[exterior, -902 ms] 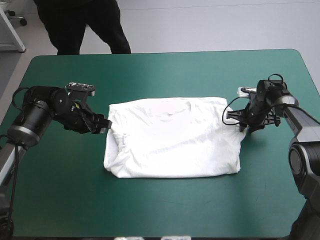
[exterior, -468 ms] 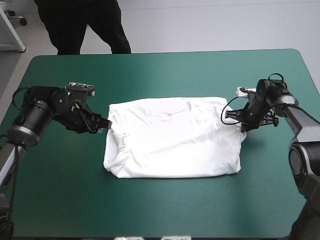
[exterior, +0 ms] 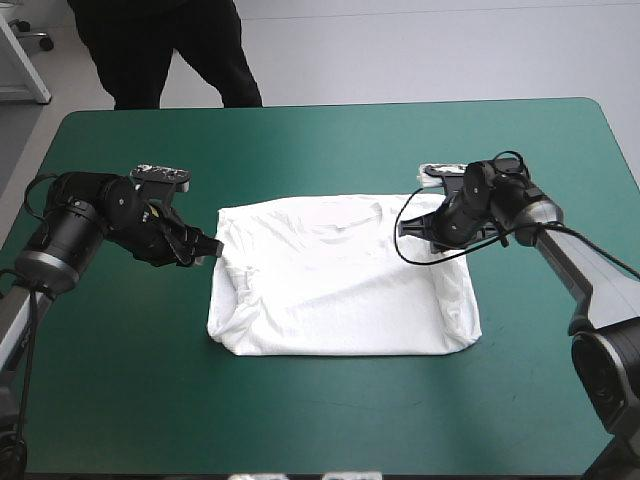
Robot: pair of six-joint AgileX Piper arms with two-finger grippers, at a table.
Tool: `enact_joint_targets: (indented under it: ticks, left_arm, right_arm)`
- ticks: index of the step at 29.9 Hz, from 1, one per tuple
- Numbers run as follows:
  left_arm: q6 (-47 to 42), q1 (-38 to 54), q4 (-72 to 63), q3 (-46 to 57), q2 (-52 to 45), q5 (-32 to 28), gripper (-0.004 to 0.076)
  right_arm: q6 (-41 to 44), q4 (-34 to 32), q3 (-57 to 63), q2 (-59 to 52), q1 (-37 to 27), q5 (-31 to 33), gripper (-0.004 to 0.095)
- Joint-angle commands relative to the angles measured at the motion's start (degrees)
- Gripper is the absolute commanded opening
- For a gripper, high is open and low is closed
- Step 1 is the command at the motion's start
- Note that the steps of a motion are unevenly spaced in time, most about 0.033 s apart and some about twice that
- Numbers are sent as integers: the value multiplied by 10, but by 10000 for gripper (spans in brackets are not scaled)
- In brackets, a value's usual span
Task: Fold the cloth
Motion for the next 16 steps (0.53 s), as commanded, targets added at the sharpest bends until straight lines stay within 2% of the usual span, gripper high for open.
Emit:
enact_joint_targets:
  ticks: [1,10,12,14,16]
  left_arm:
    - [-5,1,-7,-17,-20,-10,347]
    - [-5,1,-7,-17,-20,-10,347]
    - [-5,1,-7,-17,-20,-10,347]
    - [-5,1,-7,-17,-20,-10,347]
    - [-5,1,-7,-17,-20,-11,347]
  right_arm:
    - [4,19,-11,-13,26,-31,-17]
    - [-43,114,-11,45,43,-29,0]
    - [-43,118,-11,50,44,-25,69]
    - [-44,124,-11,50,44,-12,210]
    - [-55,131,-23,49,44,24,398]
